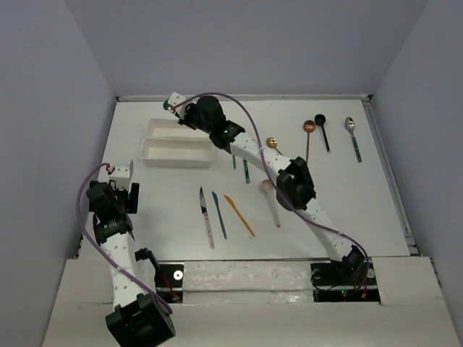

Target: Sort the eating utensils into containers

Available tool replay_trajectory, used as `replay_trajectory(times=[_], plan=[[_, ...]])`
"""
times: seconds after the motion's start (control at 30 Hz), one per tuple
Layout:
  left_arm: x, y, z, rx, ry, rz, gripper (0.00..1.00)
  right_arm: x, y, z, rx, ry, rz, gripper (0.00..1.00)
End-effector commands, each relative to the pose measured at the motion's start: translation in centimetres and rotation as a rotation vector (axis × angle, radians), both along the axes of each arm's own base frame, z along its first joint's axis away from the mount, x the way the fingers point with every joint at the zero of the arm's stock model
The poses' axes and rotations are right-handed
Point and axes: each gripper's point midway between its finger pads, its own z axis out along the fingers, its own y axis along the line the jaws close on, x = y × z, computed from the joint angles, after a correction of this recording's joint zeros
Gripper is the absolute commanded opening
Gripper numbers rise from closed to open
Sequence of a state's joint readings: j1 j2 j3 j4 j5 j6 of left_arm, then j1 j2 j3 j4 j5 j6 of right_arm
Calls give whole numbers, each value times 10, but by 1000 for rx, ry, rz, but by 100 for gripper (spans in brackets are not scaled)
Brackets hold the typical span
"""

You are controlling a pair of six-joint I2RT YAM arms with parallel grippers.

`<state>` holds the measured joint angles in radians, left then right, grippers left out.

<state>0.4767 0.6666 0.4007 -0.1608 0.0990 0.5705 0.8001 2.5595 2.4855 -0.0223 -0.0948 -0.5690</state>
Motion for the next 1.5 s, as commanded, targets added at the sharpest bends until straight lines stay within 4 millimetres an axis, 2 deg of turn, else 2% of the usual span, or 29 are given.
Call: replay_trajectory(times=[0.0,0.07,0.1,0.23,0.37,0.5,0.67,0.73,0.77,0.83,0.9,0.93,1.0,1.1,1.23,1.27,1.3,1.37,1.4,1.43,1.47], plan=[[4,1,3,7,-25,12,99,-1,12,33,24,-152,49,0],[4,2,4,7,-27,16,99,0,16,14,-15,-151,38,0],[4,1,3,6,-25,12,99,3,17,-5,-57,-148,39,0],[3,2,4,8,-28,17,99,3,18,-50,-153,-118,38,0],[3,2,4,9,-28,19,99,11,9,-79,-233,-125,-9,0],[4,2,4,8,-28,17,99,12,5,-95,-276,-123,-19,0],[4,2,4,10,-30,15,99,12,3,-105,-307,-124,-12,1],[4,1,4,9,-29,14,99,14,-3,-109,-330,-127,-40,11],[4,1,5,10,-30,14,99,15,-3,-109,-332,-128,-42,24],[4,1,3,8,-27,10,99,16,-6,-103,-330,-132,-63,37],[5,-1,2,7,-15,-10,99,18,-9,-95,-322,-135,-84,42],[5,-3,0,3,-6,-23,99,18,-11,-83,-308,-143,-95,46],[10,-8,2,-8,-8,-67,99,16,-15,-78,-309,-120,-106,48],[17,-14,4,-39,30,-121,91,12,-20,-55,-284,-119,-120,53],[18,-12,-18,-75,188,-182,72,4,-30,-22,-233,-106,-144,60],[17,-12,-21,-80,220,-205,70,0,-34,-1,-191,-102,-153,63],[15,-10,-32,-112,265,-206,68,-3,-36,-1,-184,-84,-152,65],[14,-2,-36,-145,278,-201,69,-14,-40,16,-133,-49,-139,71],[13,-1,-42,-167,295,-199,71,-19,-41,20,-117,-36,-130,74],[16,5,-41,-165,288,-188,74,-23,-42,27,-95,-32,-118,82],[16,6,-43,-166,292,-182,75,-33,-39,27,-87,-16,-100,84]])
